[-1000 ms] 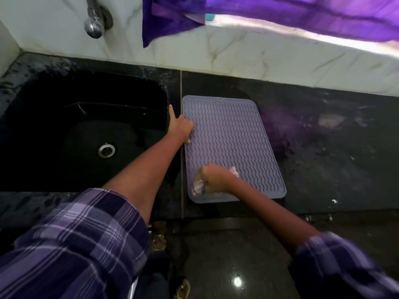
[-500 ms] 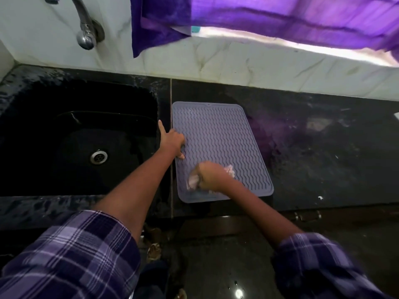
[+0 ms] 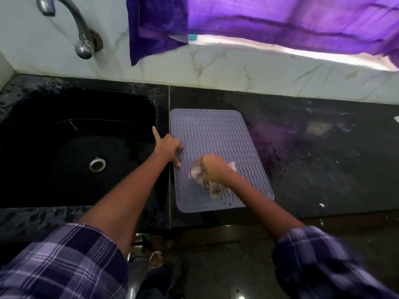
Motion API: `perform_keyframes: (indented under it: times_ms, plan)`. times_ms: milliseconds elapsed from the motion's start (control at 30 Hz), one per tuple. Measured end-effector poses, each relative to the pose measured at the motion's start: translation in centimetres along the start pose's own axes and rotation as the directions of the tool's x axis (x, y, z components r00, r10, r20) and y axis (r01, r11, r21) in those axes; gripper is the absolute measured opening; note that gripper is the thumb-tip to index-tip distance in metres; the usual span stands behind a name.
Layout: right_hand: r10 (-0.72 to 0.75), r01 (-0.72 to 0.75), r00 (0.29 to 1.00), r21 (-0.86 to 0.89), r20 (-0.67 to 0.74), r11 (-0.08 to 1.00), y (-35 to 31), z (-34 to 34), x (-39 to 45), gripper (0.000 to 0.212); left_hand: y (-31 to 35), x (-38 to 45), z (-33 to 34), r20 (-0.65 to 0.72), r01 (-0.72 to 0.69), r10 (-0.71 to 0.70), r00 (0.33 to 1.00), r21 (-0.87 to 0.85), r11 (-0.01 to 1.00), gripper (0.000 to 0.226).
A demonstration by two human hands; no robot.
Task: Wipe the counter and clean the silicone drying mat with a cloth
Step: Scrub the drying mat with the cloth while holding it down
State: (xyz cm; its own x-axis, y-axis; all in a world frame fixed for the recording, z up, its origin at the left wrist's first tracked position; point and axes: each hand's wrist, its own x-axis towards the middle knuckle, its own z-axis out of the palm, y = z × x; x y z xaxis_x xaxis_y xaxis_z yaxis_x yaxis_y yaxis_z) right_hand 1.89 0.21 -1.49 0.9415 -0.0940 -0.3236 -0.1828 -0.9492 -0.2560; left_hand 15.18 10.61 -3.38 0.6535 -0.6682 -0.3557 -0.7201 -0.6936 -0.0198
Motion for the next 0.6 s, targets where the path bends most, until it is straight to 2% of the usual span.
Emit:
perform_keyframes:
  times_ms: [67, 133, 167, 300, 367, 433, 500, 533, 567, 600]
  plan:
    - [0.058, -0.071, 0.978, -0.057, -0.201, 0.996, 0.0, -1.2, 3.9, 0.02, -0.6, 0.7, -0.6, -0.047, -0.005, 0.008, 0.999, 0.058, 0.998, 0.062]
    - [0.025, -0.079, 0.955, -0.172, -0.294, 0.982, -0.5, -0.7, 6.8, 0.027, -1.0, 1.2, -0.6, -0.098, 0.008, 0.005, 0.995, 0.136, 0.991, 0.059]
    - [0.004, -0.068, 0.957, -0.209, -0.29, 0.975, -0.9, 0.0, 7.6, 0.03, -1.1, 1.3, -0.2, -0.123, 0.021, -0.002, 0.992, 0.148, 0.989, 0.056]
    - [0.056, -0.093, 0.963, -0.13, -0.264, 0.987, -0.6, 2.2, 6.9, 0.033, -0.9, 1.4, 0.4, -0.137, 0.069, -0.05, 0.989, 0.139, 0.988, 0.044]
    - [0.099, -0.108, 0.978, -0.044, -0.185, 0.993, -0.5, 3.1, 4.6, 0.032, -0.5, 1.3, 0.0, -0.11, 0.088, -0.07, 0.992, 0.169, 0.982, 0.048]
    - [0.07, -0.071, 0.996, -0.011, -0.054, 0.997, -0.8, 3.1, 2.3, 0.034, -0.1, 1.2, -0.5, -0.102, 0.1, -0.082, 0.991, 0.189, 0.977, 0.051]
    - [0.037, -0.035, 0.995, -0.031, 0.087, 0.999, -0.8, 1.7, 2.2, 0.03, 0.2, 1.1, -0.6, -0.106, 0.111, -0.093, 0.99, 0.184, 0.977, 0.047]
    - [0.037, -0.035, 0.994, -0.023, 0.107, 0.999, -0.8, 0.7, 2.9, 0.026, 0.4, 1.1, -0.7, -0.109, 0.116, -0.097, 0.989, 0.181, 0.977, 0.043]
    - [0.066, -0.067, 0.995, 0.009, 0.075, 0.998, -0.8, -0.5, 3.9, 0.023, 0.5, 1.1, -0.7, -0.116, 0.123, -0.103, 0.988, 0.177, 0.977, 0.039]
    - [0.1, -0.1, 0.995, 0.034, -0.022, 0.994, -0.6, -1.3, 5.0, 0.021, 0.5, 1.1, -0.7, -0.123, 0.13, -0.109, 0.986, 0.177, 0.976, 0.037]
